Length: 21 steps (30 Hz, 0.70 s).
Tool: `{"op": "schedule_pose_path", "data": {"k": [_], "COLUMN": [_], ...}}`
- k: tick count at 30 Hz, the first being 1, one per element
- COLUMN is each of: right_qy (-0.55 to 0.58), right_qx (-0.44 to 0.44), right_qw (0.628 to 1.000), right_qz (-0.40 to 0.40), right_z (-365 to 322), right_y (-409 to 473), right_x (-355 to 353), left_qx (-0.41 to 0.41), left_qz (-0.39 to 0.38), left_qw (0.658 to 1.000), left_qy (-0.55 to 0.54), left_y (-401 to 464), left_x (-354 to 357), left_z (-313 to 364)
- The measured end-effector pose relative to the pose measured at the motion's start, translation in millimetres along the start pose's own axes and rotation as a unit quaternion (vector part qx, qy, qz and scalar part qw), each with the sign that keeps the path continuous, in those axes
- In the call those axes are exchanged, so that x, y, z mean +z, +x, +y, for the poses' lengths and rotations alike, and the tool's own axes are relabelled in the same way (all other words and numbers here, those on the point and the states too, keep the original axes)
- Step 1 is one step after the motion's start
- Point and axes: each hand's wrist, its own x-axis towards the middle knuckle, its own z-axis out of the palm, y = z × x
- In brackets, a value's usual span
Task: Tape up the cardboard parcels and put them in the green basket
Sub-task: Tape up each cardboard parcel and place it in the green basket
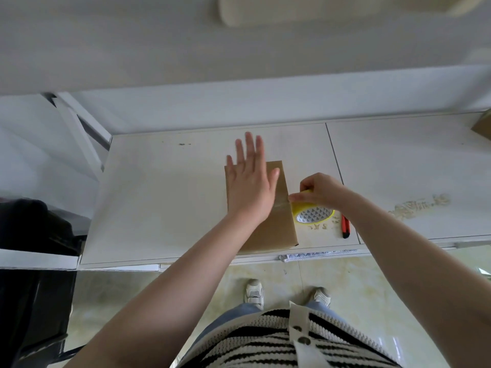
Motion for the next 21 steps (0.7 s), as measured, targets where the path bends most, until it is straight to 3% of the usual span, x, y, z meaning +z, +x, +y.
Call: {"op": "schedule_pose_path", "data": {"k": [4,11,16,21], "right_qy": [-0.010,-0.008,-0.105,-0.017], "right_qx": [-0.007,-0.016,-0.015,-0.061], "right_qw": [1.000,0.999,0.987,0.994], "right_qz": [0.001,0.033,0.118,0.085], "right_z": [-0.4,6.2,7.8,32.0], "right_y": [0.3,1.1,2.4,-10.7], "right_x": [0.2,5.5,15.4,19.7], "left_qx": [0.009,0.031,0.035,-0.003], "left_qz": [-0.095,-0.069,-0.084,-0.070], "left_qw": [0.990,0.989,0.989,0.986], "left_qy": [0.101,0.127,0.117,0.149], "left_y": [-5.6,-7.9,-4.4,-6.8], "left_x": [34.4,46.3,44.1,44.1], "left_z": [1.6,-6.4,-7.7,-6.0]}}
